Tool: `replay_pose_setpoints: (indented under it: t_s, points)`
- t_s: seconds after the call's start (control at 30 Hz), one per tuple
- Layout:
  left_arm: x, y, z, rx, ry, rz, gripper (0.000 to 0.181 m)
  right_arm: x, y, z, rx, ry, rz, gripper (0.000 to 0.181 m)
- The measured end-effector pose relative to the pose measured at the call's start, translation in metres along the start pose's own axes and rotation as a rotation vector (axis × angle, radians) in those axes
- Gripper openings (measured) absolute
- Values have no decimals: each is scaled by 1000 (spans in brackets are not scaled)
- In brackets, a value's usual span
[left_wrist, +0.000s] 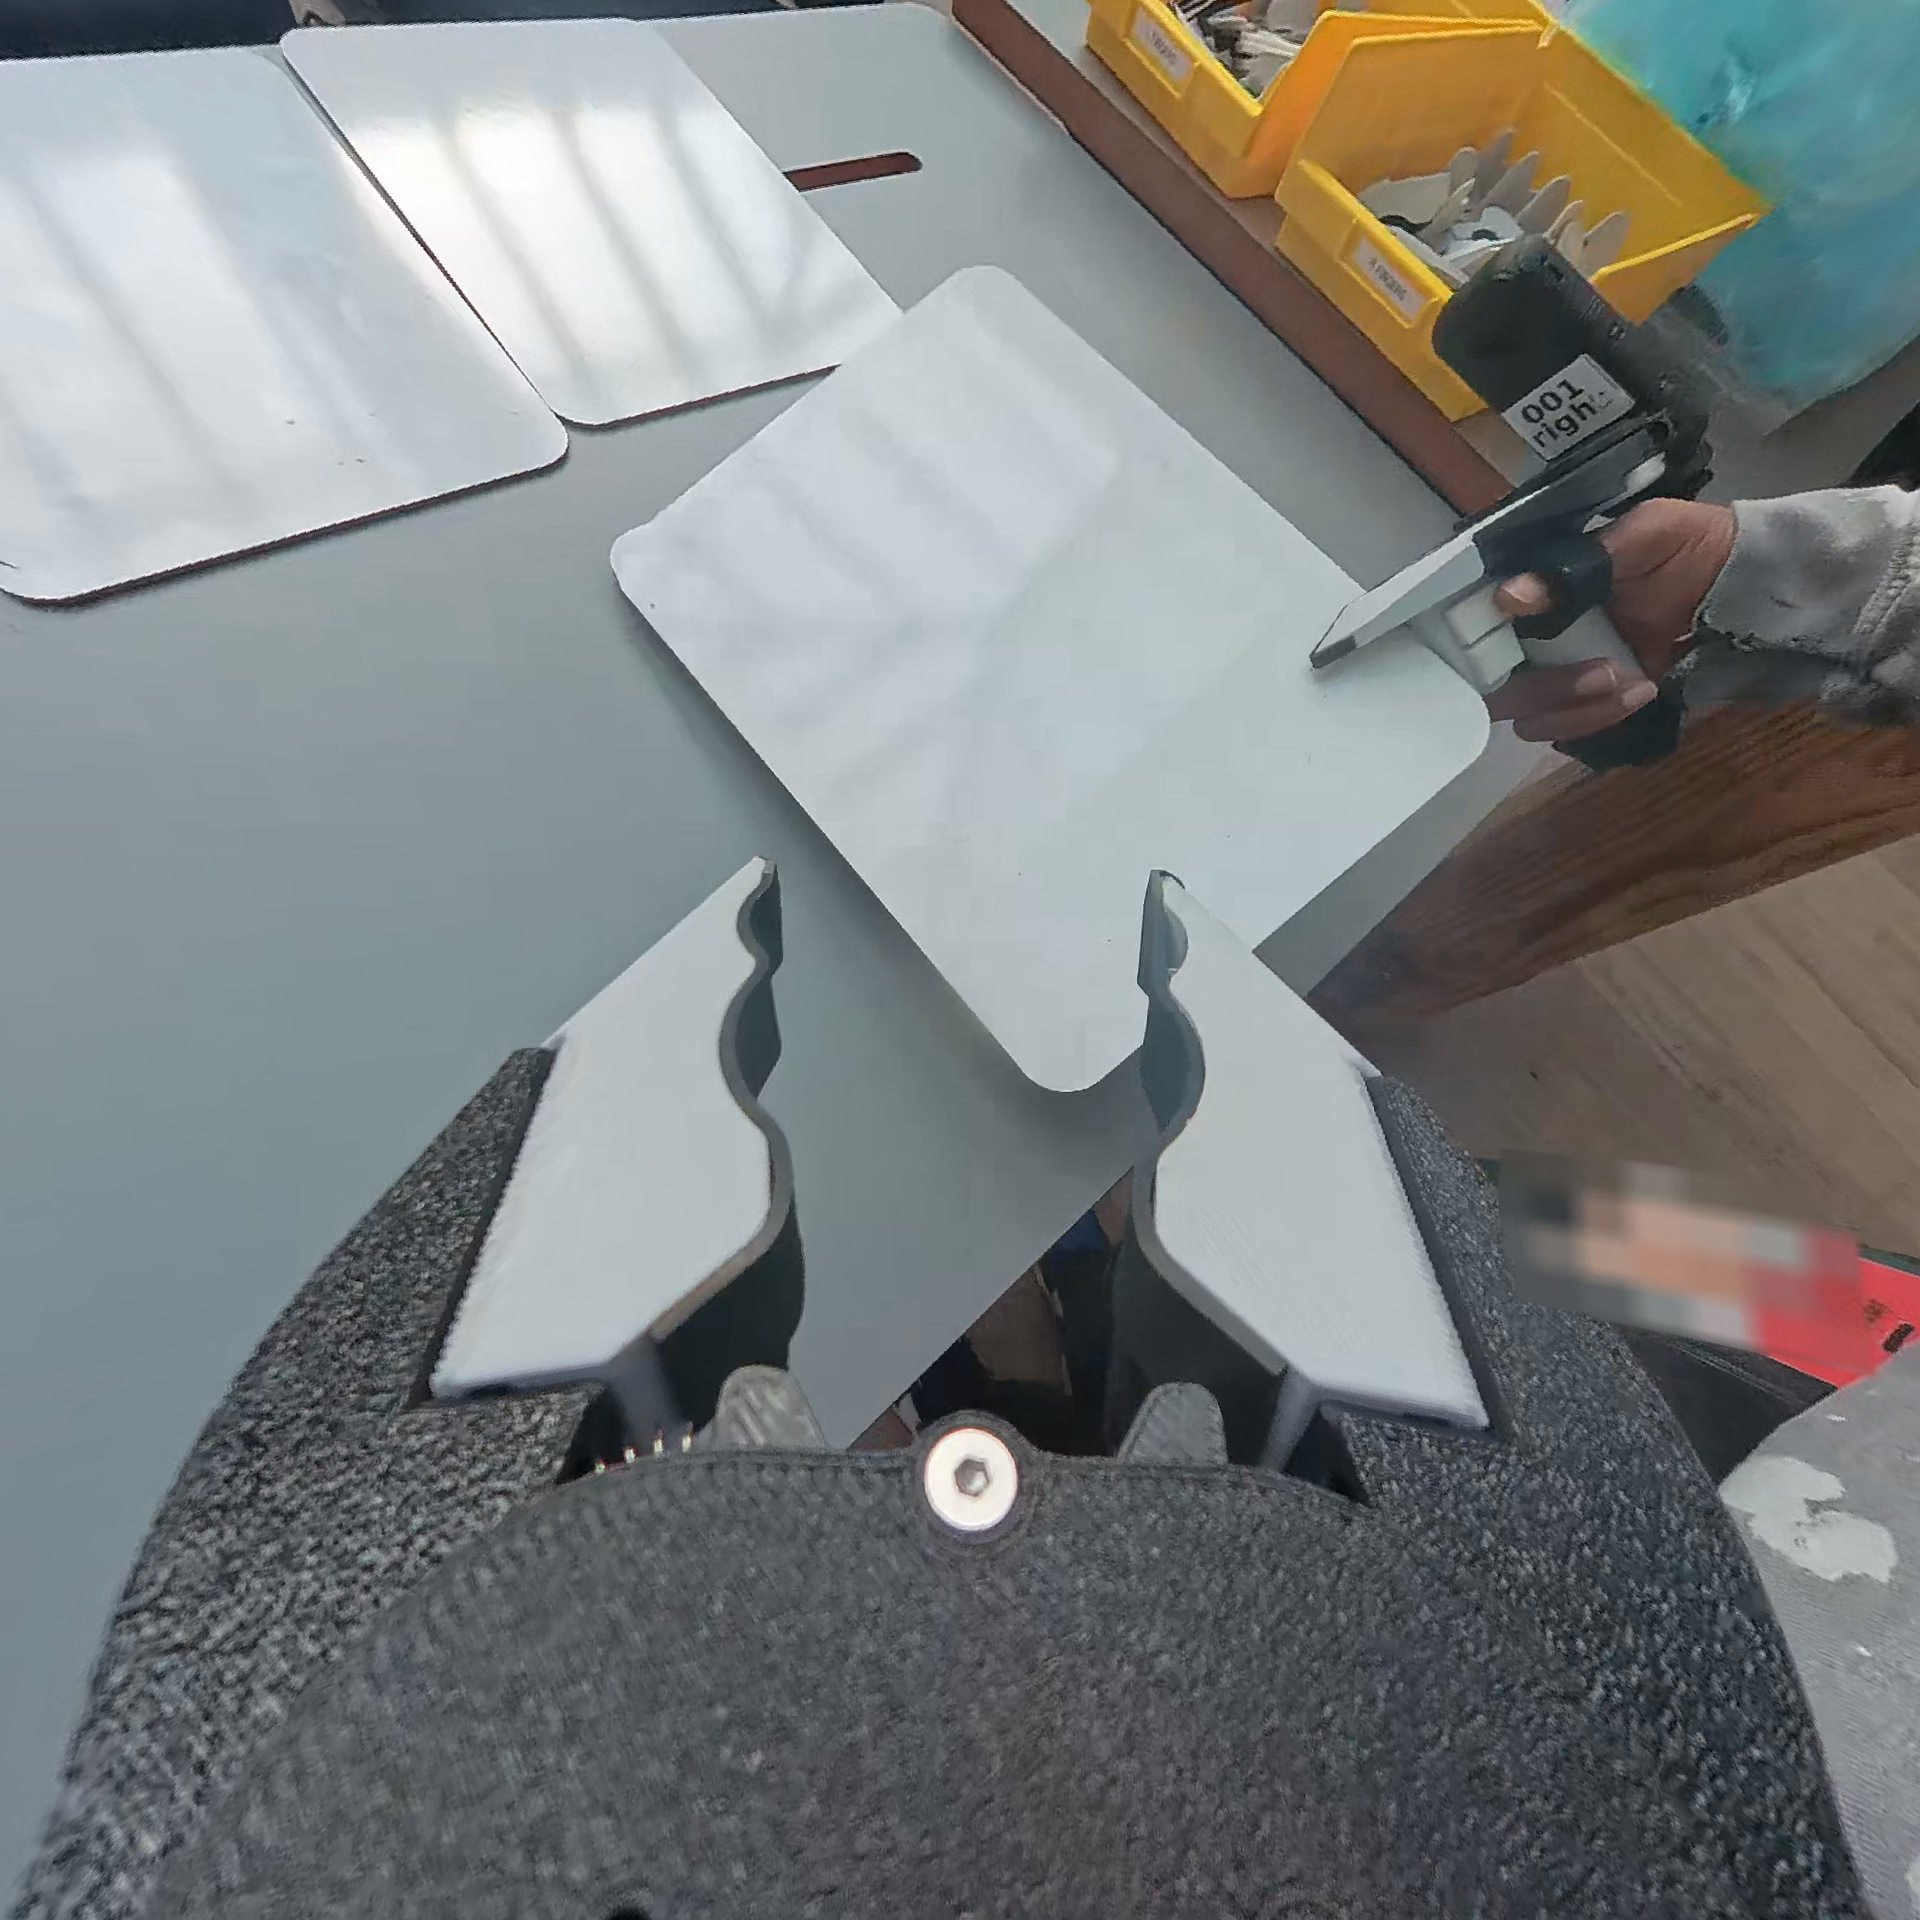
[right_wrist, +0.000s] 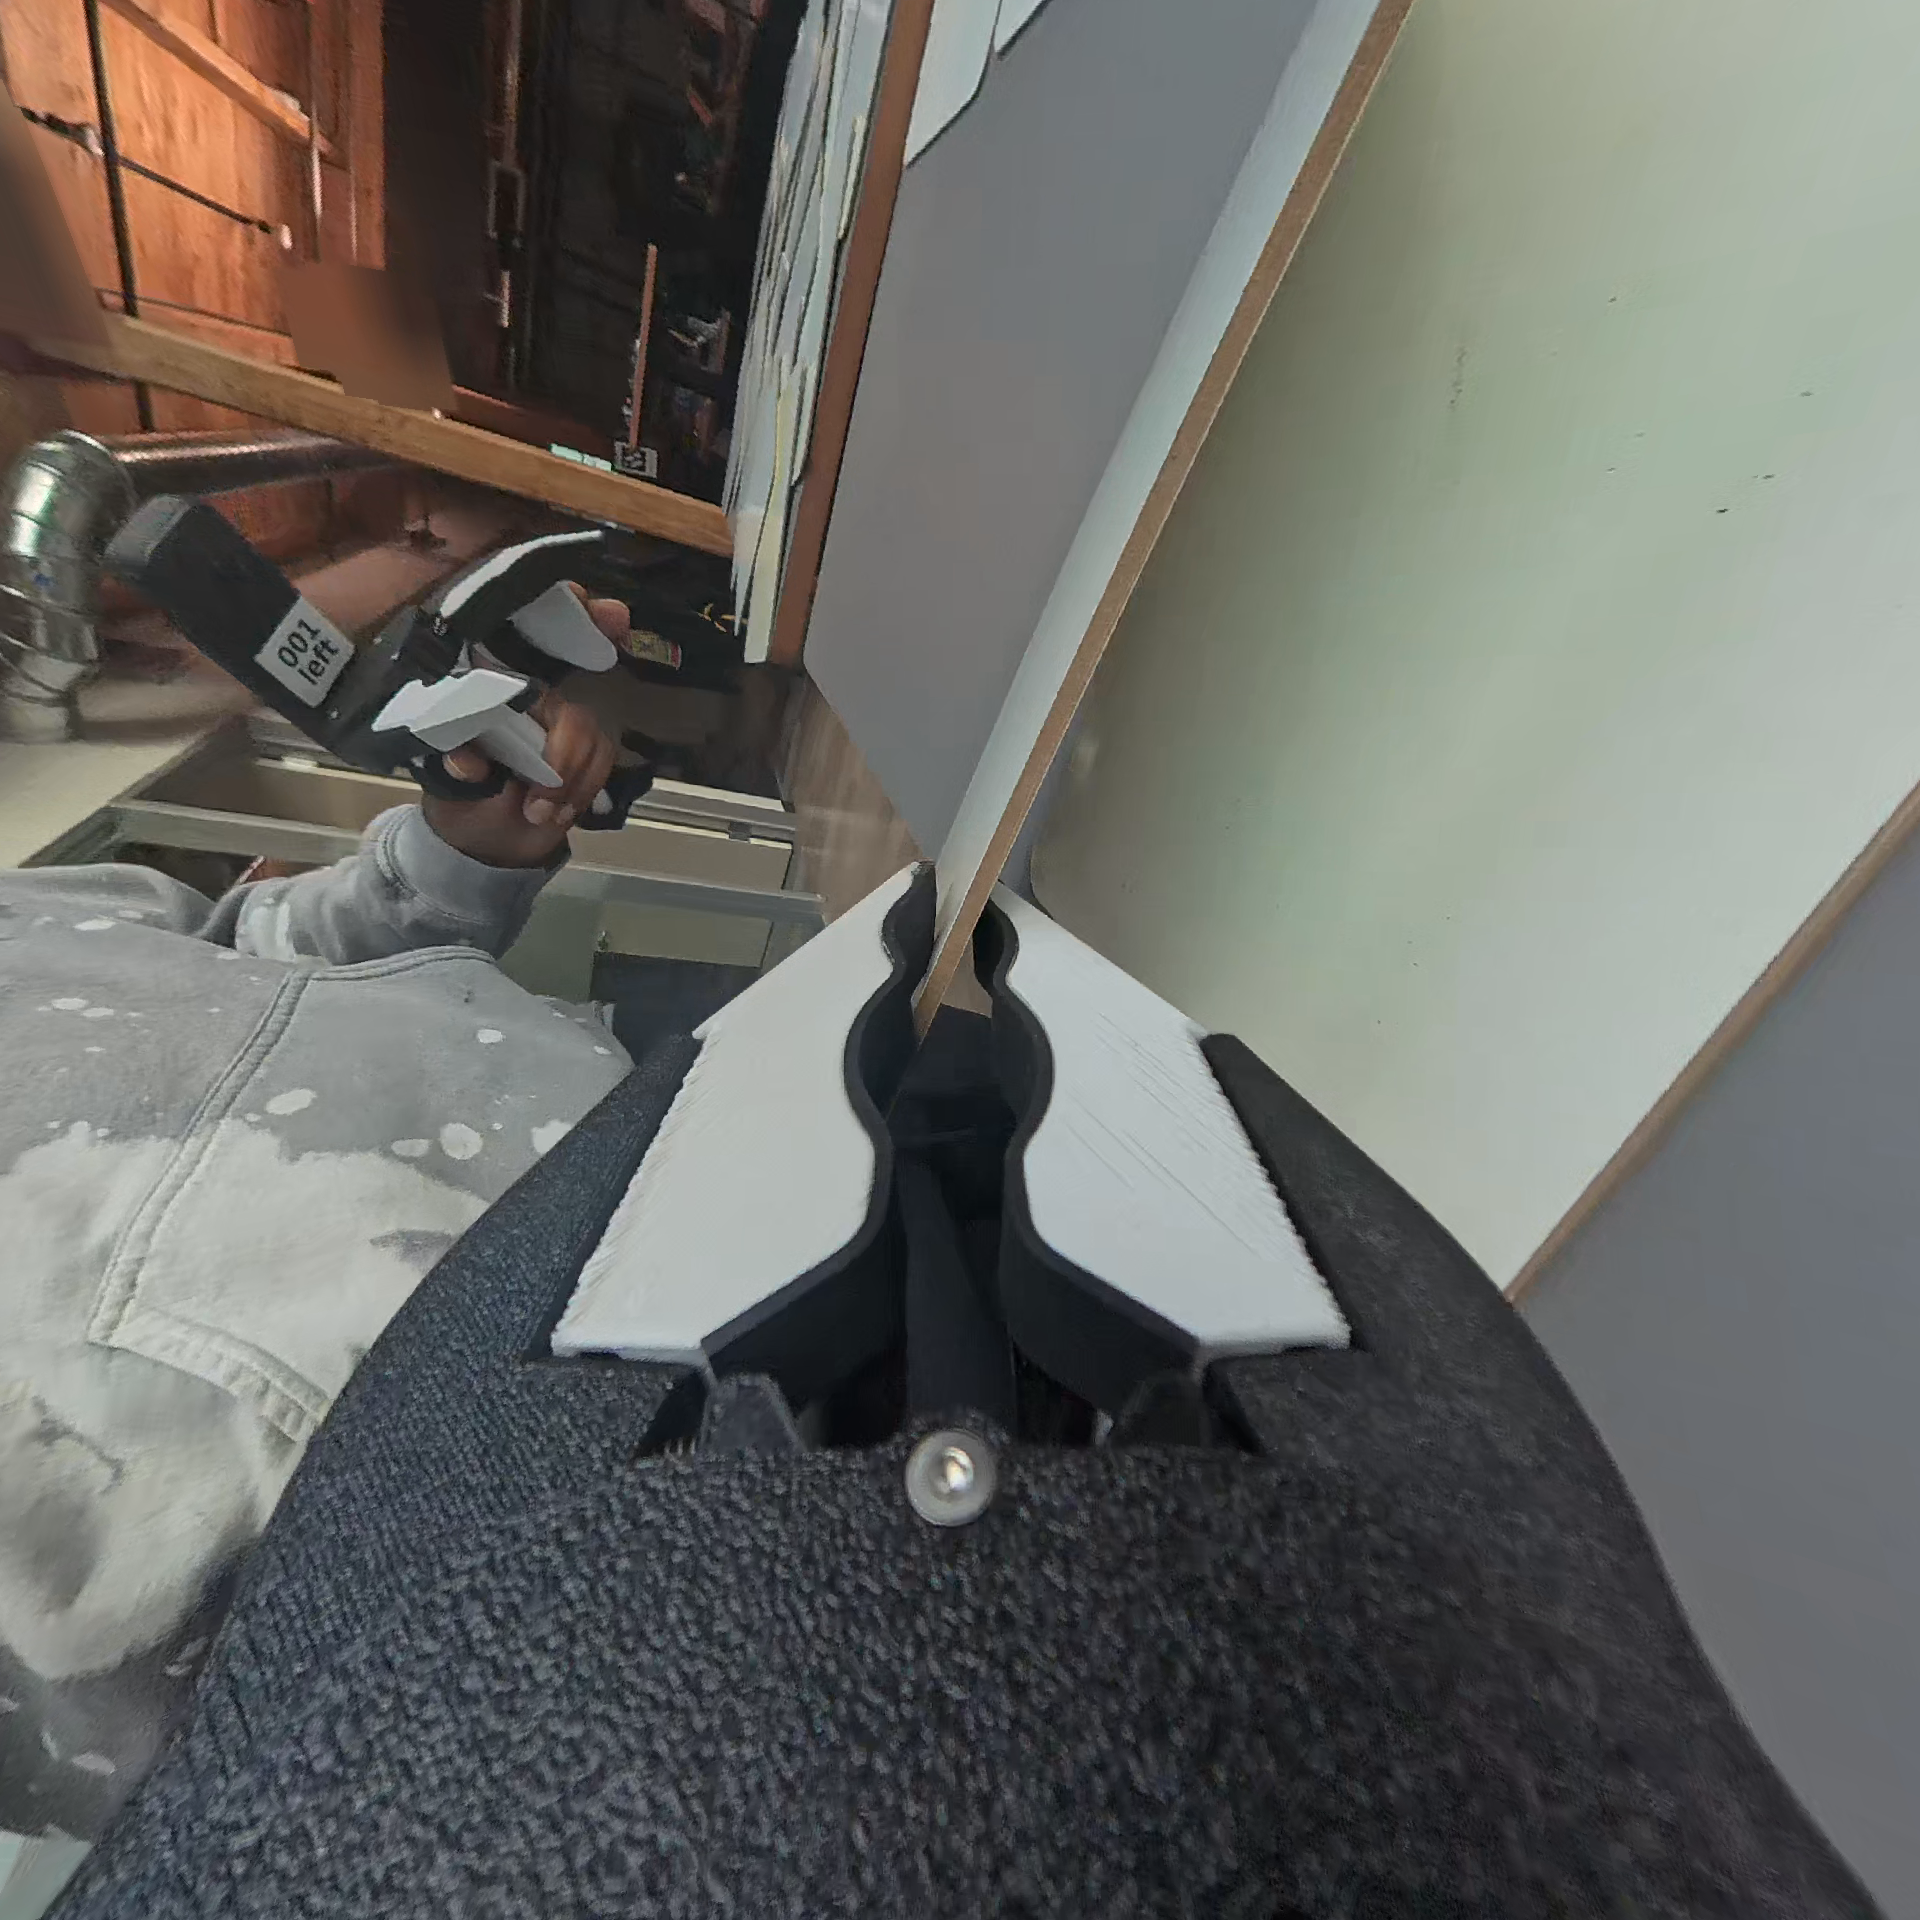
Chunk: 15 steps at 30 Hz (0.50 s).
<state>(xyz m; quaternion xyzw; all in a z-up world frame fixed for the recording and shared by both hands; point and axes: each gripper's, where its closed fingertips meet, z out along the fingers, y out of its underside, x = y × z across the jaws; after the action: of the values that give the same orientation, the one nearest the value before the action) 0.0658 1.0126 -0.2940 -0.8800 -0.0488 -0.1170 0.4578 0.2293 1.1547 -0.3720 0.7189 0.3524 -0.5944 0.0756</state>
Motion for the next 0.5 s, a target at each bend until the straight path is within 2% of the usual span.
replay_pose_setpoints:
  t_s: [0.17,0.4,0.5]
  points:
    - [8,10,17,-23,-43,-54,68,36,-3,-6,-63,47,70,3]
    - [23,6,41,-1,-124,-138,68,54,-17,-16,108,8,183,2]
    - [29,4,49,0,-145,-144,68,59,-14,-22,155,4,204,2]
